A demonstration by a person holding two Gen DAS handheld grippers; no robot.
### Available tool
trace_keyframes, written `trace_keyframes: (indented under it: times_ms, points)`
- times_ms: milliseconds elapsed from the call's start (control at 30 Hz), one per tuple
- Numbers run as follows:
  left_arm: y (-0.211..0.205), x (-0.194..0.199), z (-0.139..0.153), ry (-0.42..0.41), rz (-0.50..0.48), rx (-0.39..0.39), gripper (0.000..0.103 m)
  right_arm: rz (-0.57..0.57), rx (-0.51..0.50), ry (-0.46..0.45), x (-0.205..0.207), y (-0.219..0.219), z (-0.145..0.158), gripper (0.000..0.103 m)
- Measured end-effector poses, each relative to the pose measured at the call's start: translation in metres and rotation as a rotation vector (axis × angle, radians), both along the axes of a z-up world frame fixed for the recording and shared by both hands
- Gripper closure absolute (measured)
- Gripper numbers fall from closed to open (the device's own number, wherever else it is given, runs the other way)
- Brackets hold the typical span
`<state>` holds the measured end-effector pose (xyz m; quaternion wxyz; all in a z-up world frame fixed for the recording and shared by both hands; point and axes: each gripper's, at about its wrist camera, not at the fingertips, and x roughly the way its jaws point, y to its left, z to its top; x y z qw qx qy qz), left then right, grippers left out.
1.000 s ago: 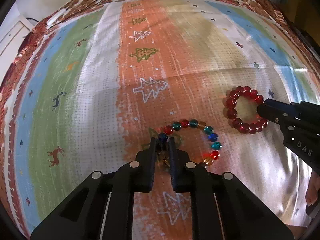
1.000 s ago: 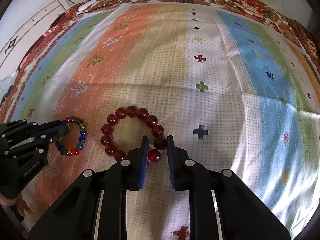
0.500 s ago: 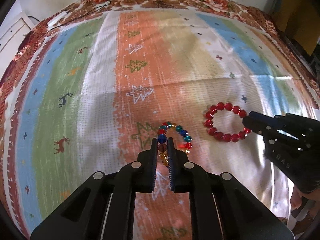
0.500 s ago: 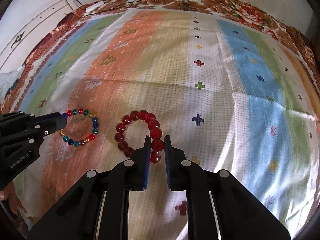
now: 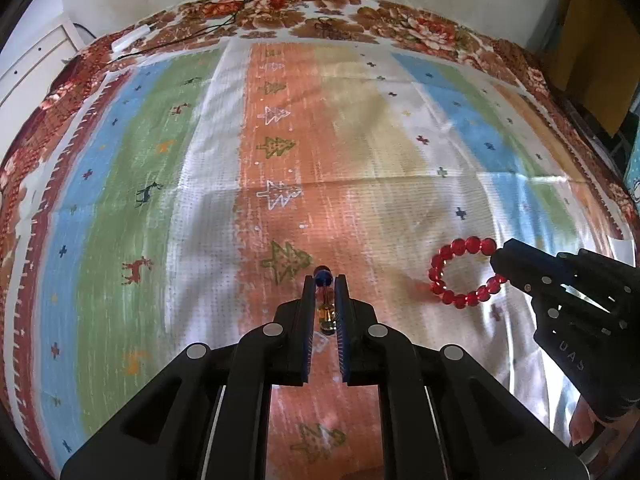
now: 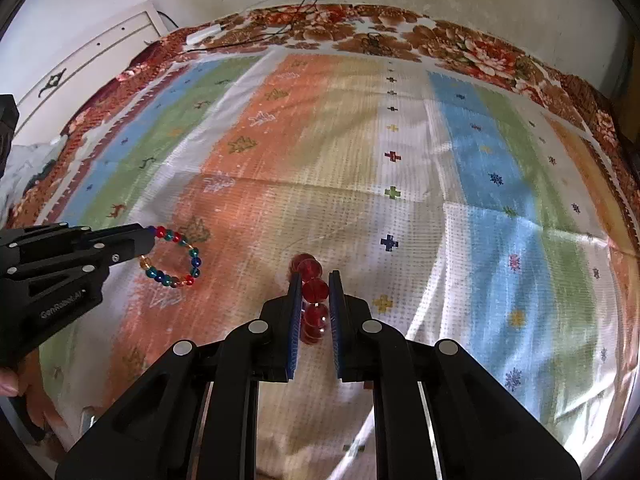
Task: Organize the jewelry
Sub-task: 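Carry the multicolour bracelet in the left gripper and red bracelet in the right over the tin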
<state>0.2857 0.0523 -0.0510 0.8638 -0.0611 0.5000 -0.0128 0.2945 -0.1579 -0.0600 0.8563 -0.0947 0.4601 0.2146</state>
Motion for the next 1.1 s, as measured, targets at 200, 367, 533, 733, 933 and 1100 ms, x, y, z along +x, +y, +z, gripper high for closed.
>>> trace_keyframes:
  times_ms: [200, 367, 533, 733, 933, 1100]
  points:
    - [-0.009, -0.015, 0.014, -0.025, -0.025, 0.001, 0.094, -0.005, 0.021, -0.020, -0.017, -0.003, 0.015, 0.089]
    - [-0.015, -0.029, 0.027, -0.057, -0.050, -0.004, 0.094, 0.015, 0.046, -0.039, -0.031, -0.008, 0.027, 0.089]
    - [-0.017, -0.047, 0.041, -0.096, -0.052, -0.014, 0.094, 0.005, 0.070, -0.048, -0.041, -0.017, 0.040, 0.089]
    - [-0.027, -0.063, 0.044, -0.111, -0.083, 0.015, 0.094, 0.012, 0.110, -0.061, -0.062, -0.028, 0.055, 0.089]
    - [-0.033, -0.076, 0.053, -0.138, -0.097, 0.014, 0.094, 0.037, 0.119, -0.081, -0.084, -0.034, 0.067, 0.089]
    - [-0.036, -0.090, 0.065, -0.171, -0.103, -0.011, 0.094, 0.063, 0.125, -0.097, -0.102, -0.039, 0.074, 0.089]
